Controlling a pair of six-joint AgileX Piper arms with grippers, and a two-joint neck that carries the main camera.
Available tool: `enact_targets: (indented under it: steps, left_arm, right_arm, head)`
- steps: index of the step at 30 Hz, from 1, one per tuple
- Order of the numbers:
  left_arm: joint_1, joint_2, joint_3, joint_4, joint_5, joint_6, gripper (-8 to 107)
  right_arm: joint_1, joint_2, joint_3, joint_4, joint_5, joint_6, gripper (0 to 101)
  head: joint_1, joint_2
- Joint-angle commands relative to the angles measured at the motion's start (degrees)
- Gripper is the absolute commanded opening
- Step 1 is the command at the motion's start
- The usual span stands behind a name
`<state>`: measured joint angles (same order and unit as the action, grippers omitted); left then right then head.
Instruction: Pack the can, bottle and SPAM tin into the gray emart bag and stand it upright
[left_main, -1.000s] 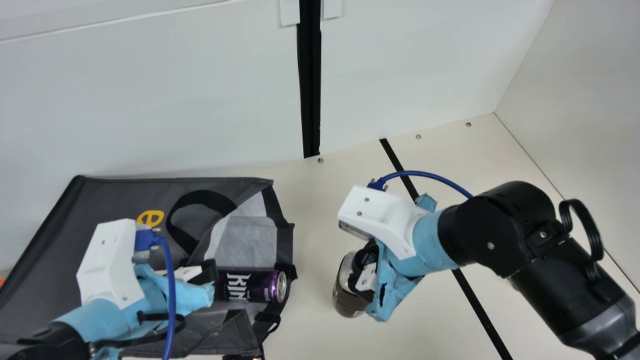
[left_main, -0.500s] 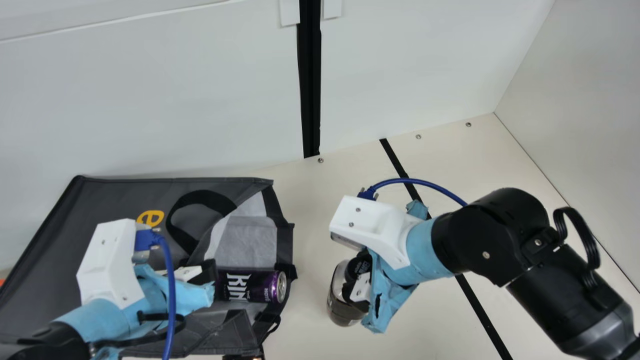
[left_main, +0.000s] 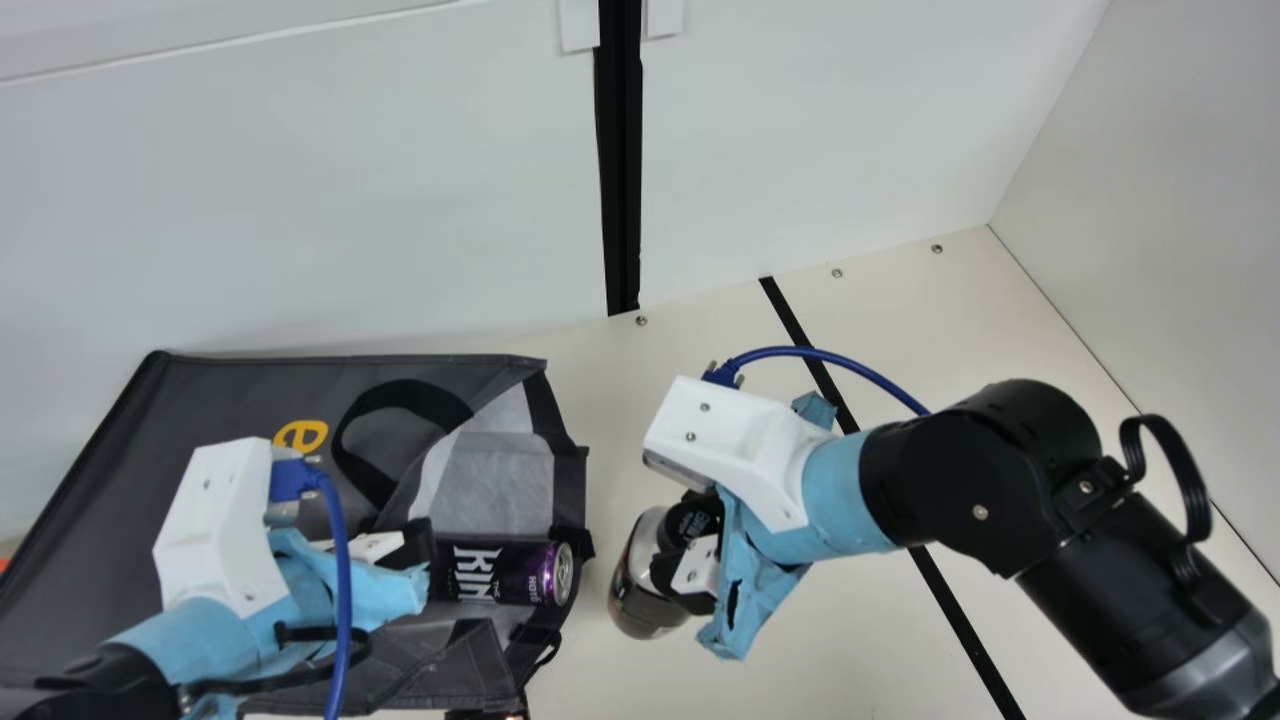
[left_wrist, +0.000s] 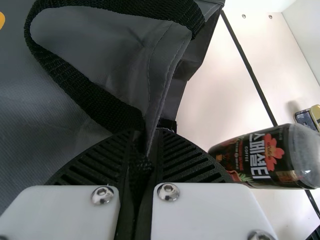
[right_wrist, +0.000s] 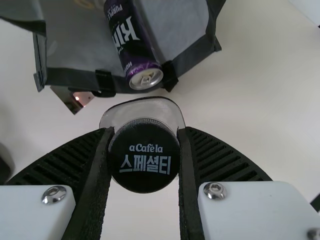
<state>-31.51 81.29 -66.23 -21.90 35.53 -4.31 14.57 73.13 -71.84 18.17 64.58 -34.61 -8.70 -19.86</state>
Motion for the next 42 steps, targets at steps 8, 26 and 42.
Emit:
enact_targets:
  steps: [8, 26, 42]
  left_arm:
    - [0.0, 0.0, 0.0, 0.0, 0.0, 0.0, -8]
    - [0.0, 0.0, 0.0, 0.0, 0.0, 0.0, -8]
    - [0.0, 0.0, 0.0, 0.0, 0.0, 0.0, -8]
  right_arm:
    - [0.8, 1.2, 2.0, 2.8, -6.9, 0.1, 0]
    - [4.0, 6.5, 1.6, 10.4, -18.8, -0.5, 0]
    - [7.3, 11.1, 1.4, 18.2, -28.1, -3.9, 0]
  head:
    - [-1.3, -0.1]
    - [-1.3, -0.1]
    - [-1.3, -0.1]
